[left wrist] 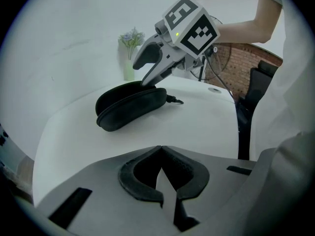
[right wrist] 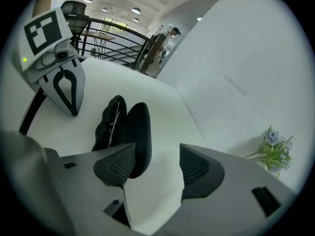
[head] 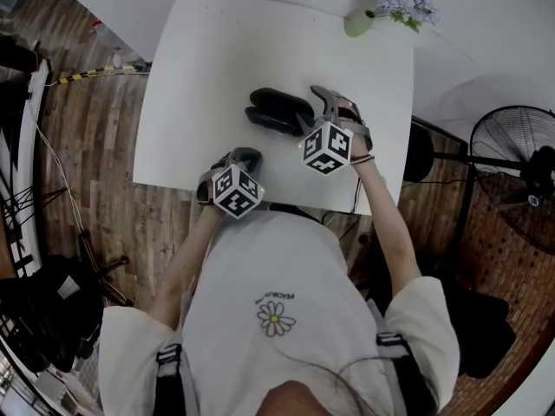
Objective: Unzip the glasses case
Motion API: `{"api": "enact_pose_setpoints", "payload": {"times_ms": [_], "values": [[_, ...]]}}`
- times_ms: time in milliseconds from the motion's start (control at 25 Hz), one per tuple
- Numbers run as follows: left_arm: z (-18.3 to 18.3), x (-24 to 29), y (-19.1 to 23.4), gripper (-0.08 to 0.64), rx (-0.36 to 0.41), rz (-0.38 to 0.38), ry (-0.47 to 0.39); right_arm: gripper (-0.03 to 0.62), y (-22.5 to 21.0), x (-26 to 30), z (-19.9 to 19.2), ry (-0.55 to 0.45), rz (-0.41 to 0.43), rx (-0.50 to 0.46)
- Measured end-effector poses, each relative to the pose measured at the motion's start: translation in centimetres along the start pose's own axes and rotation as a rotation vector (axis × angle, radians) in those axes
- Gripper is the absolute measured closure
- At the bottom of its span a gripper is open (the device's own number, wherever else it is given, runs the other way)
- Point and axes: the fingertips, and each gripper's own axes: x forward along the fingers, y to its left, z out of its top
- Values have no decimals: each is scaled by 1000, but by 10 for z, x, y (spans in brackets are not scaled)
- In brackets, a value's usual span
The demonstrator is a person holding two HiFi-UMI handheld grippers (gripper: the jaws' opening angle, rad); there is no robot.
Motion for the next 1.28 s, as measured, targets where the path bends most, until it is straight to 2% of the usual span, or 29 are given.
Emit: {"api": "enact_pose_setpoints", "payload": {"times_ms": [200, 400, 480, 560, 640, 760, 880, 960, 1040, 1120, 1280], "values": [[8, -5, 6, 546, -11, 13, -32, 341, 0, -9, 3, -21, 11, 24], [56, -36, 33, 548, -43, 64, -184, 341, -23, -39, 22, -116, -11, 174], [89, -57, 53, 546, -73, 86, -291, 341, -48, -56, 33, -180, -60, 259], [129, -85, 75, 546, -97, 124, -429, 341, -81, -78, 44, -267, -145, 377], [167, -116, 100, 546, -104, 192, -563, 341, -116, -105, 52, -372, -252, 506], [215, -167, 129, 546, -128, 308, -760, 345, -153, -148, 57, -514, -387, 648], [248, -220, 144, 546, -167, 419, -950, 406, -167, -181, 54, -613, -465, 781], [260, -246, 145, 548, -195, 473, -1043, 442, -166, -200, 49, -670, -508, 851], [263, -262, 143, 546, -204, 513, -1088, 505, -164, -214, 39, -691, -580, 907], [262, -268, 138, 546, -189, 536, -1093, 558, -159, -225, 28, -680, -655, 946], [260, -266, 130, 546, -152, 543, -1072, 584, -144, -233, 17, -662, -697, 984]]}}
